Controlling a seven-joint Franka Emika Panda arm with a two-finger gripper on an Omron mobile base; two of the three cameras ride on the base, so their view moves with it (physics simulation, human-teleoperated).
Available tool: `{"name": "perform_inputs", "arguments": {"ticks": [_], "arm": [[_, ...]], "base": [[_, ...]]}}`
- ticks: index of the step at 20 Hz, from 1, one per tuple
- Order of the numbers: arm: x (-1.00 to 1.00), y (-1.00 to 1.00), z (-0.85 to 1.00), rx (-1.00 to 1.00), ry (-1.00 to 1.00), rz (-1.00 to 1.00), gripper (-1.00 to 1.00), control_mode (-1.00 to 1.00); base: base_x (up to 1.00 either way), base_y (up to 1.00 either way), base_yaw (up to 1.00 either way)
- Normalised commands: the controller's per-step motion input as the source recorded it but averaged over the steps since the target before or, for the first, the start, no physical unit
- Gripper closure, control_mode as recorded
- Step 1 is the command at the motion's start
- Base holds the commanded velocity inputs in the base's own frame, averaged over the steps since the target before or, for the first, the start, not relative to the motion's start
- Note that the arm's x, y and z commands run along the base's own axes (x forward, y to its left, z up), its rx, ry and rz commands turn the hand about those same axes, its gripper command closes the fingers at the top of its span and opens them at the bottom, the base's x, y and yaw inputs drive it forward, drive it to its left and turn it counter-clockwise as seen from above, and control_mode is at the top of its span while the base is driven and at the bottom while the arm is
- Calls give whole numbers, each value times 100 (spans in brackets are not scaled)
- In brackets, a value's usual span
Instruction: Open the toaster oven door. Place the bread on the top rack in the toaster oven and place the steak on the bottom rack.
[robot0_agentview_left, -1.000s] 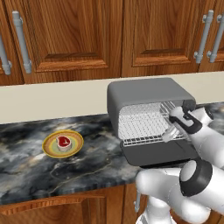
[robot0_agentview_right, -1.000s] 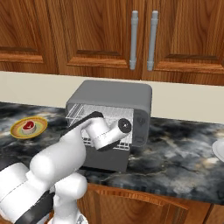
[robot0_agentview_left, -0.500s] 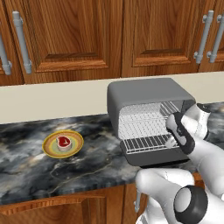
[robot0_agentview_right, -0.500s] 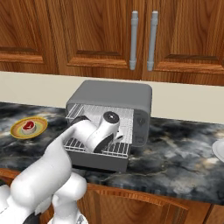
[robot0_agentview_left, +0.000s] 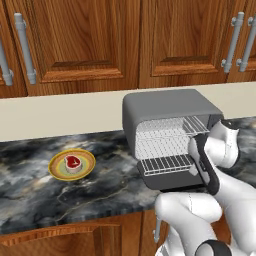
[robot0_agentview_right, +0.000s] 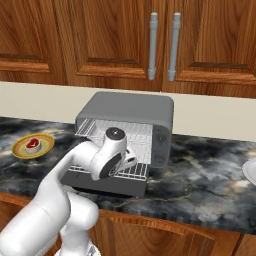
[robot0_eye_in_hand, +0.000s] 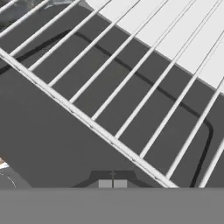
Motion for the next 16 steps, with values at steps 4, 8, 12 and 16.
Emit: {"name": "perform_inputs", "arguments": {"ticks": [4,8,12,16], "arm": [[-18,1,62,1,0,-6,100,-100],[-11,17,69,0,0,-5,100,-100],[-8,17,60,-1,0,-6,100,-100],[-9,9,51,-2,0,-7,100,-100]], "base": [[0,0,0],[0,0,0],[0,0,0],[0,0,0]]}}
